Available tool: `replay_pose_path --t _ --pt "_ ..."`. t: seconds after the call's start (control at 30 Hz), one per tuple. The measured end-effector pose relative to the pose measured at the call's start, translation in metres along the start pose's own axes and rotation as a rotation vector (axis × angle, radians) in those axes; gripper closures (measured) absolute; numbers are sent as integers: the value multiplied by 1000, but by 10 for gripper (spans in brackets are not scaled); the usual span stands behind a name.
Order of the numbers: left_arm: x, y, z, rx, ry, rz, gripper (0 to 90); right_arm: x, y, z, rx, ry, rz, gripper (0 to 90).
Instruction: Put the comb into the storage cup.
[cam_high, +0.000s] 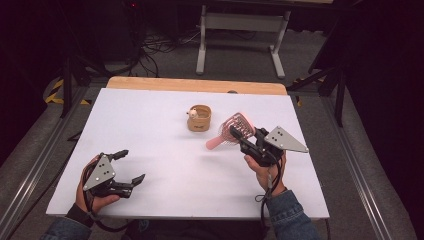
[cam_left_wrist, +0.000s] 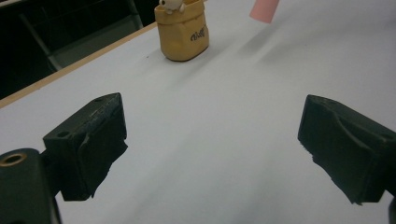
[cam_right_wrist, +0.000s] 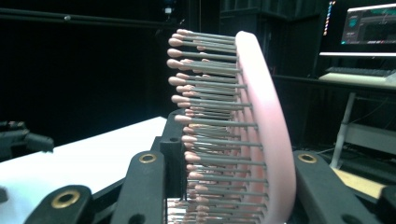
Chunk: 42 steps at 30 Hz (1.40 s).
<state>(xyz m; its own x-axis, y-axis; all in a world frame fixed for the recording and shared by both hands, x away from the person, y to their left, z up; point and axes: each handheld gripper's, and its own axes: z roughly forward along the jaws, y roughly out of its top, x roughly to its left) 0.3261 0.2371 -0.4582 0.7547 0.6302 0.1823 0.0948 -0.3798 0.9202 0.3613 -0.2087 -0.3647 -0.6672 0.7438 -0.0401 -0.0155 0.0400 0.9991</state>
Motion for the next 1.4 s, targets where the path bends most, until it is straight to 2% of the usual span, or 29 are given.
replay_pose_path --t 0.13,0.5,1.2,1.4 --pt "1 -3 -2 17 4 6 83 -2 6 6 -18 -6 -4 632" --pt "-1 -3 -8 14 37 18 79 -5 20 14 -27 -35 -29 632" --pt "-1 -3 -7 15 39 23 78 -16 47 25 -56 -86 -47 633" --pt "-1 -3 -7 16 37 25 76 -20 53 36 -61 -106 -55 633"
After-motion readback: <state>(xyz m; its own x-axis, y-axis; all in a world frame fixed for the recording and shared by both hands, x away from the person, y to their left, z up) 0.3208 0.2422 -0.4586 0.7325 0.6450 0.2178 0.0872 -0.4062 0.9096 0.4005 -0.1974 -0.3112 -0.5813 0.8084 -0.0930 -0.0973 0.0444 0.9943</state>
